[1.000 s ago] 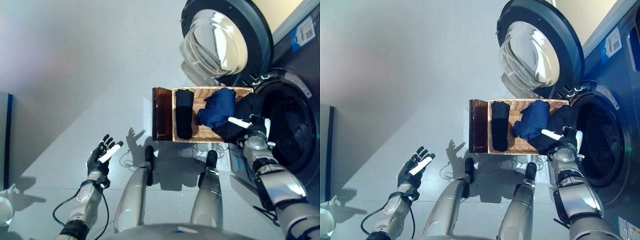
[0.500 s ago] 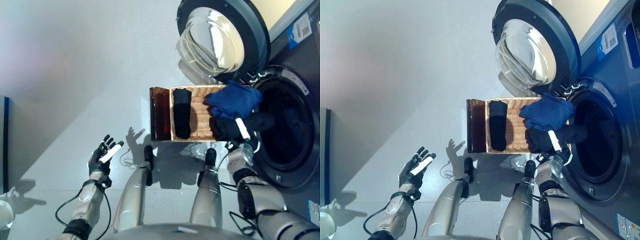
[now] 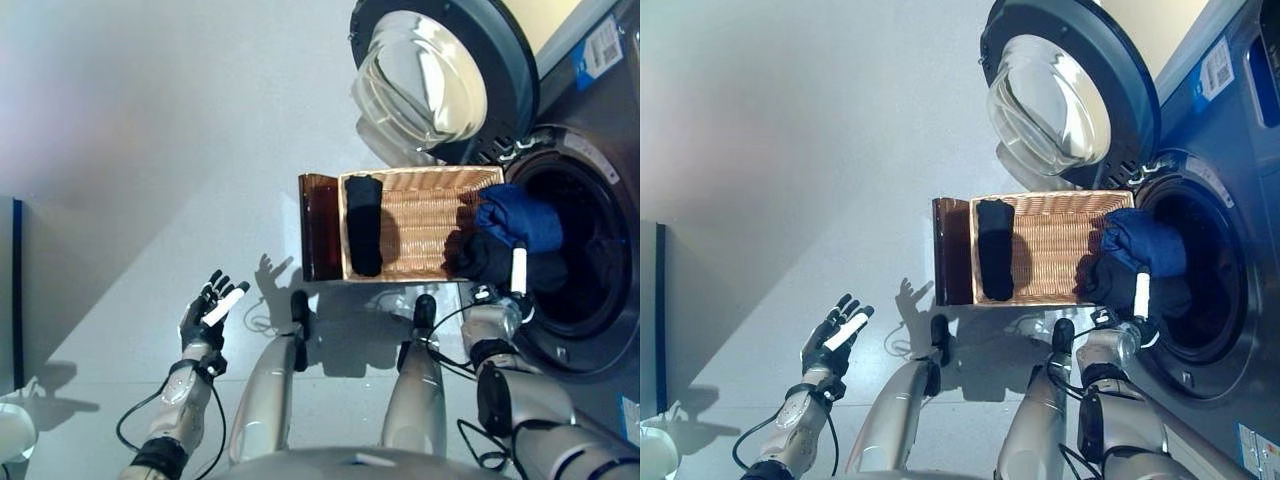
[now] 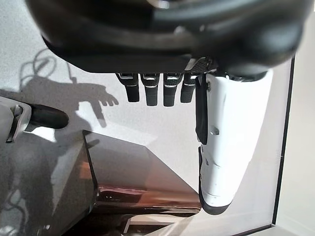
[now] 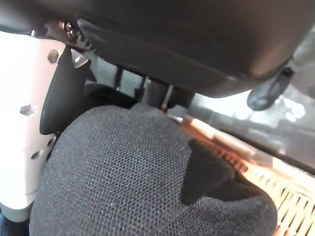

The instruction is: Pick up the clothes and place them into the washing machine

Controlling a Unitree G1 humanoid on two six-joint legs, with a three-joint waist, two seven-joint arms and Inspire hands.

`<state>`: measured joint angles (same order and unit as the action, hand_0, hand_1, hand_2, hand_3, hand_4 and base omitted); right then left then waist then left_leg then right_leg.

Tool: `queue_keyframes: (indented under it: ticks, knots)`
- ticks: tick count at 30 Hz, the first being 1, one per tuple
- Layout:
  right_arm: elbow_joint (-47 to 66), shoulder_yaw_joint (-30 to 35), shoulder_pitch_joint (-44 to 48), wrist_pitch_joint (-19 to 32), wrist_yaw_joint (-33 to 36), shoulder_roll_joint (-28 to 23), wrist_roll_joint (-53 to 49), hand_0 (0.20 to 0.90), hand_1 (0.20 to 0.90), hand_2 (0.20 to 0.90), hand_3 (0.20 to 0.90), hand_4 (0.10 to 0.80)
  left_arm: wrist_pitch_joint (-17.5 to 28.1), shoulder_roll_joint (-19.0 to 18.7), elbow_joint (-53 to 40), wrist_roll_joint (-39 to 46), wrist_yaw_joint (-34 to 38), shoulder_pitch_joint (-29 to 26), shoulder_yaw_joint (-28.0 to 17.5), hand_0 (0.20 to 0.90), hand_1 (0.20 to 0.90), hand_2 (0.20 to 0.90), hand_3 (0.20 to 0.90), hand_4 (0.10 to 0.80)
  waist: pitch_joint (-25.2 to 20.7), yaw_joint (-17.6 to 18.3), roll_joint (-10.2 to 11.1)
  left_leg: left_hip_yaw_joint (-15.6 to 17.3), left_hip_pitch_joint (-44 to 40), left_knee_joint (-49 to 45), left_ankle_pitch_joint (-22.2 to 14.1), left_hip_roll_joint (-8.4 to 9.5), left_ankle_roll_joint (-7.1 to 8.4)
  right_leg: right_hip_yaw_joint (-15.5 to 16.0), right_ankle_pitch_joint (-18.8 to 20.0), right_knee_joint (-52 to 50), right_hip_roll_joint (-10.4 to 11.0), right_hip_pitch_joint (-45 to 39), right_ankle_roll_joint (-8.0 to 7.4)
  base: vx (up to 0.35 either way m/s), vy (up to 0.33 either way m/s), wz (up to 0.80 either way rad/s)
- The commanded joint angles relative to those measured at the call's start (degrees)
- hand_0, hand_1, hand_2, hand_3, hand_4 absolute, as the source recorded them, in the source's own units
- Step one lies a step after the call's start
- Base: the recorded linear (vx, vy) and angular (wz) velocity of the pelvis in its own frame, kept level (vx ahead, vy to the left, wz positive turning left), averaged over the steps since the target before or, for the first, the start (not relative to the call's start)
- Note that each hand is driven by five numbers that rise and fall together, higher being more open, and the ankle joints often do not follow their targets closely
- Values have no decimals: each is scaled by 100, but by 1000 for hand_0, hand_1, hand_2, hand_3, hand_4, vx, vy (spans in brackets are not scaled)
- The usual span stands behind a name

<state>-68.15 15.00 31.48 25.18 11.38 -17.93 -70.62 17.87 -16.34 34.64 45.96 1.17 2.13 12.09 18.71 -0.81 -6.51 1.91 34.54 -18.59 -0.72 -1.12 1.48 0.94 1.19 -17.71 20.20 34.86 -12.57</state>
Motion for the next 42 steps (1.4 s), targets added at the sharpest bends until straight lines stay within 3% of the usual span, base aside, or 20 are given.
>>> queue_keyframes:
  ticks: [1, 17, 30, 42]
  knots:
    - [599, -32, 142, 683, -70, -655, 218, 200, 200, 200, 200, 300, 479, -202, -88, 58, -59, 111, -204, 900, 900, 900, 900, 800, -171, 9, -44, -142, 69, -86, -105, -109, 347, -28, 365, -125, -37, 70, 254, 0, 0, 0]
    - [853, 577, 461, 1126, -18, -877, -518, 200, 200, 200, 200, 300, 452, -321, -232, 79, -21, 238, -189, 900, 900, 900, 900, 800, -6, 39, -145, -158, 904, -2037, -940, -211, 294, -395, -549, -2101, -94, 958, 432, -12, 2, 0]
    - [995, 1031, 728, 1490, 247, -1306, -777, 200, 200, 200, 200, 300, 460, -412, -176, 44, 5, 297, -141, 900, 900, 900, 900, 800, -73, -2, -344, -75, 1011, -2064, -988, -147, 256, -562, -600, -2243, -104, 1240, 428, -3, 2, -1]
    - [931, 1362, 1285, 1841, 773, -2346, -948, 200, 200, 200, 200, 300, 399, -484, -243, 9, -1, 346, 27, 900, 900, 900, 900, 800, -223, 10, -541, 29, 1087, -2084, -1042, -81, 225, -700, -626, -2332, -43, 1408, 387, 5, 18, -2]
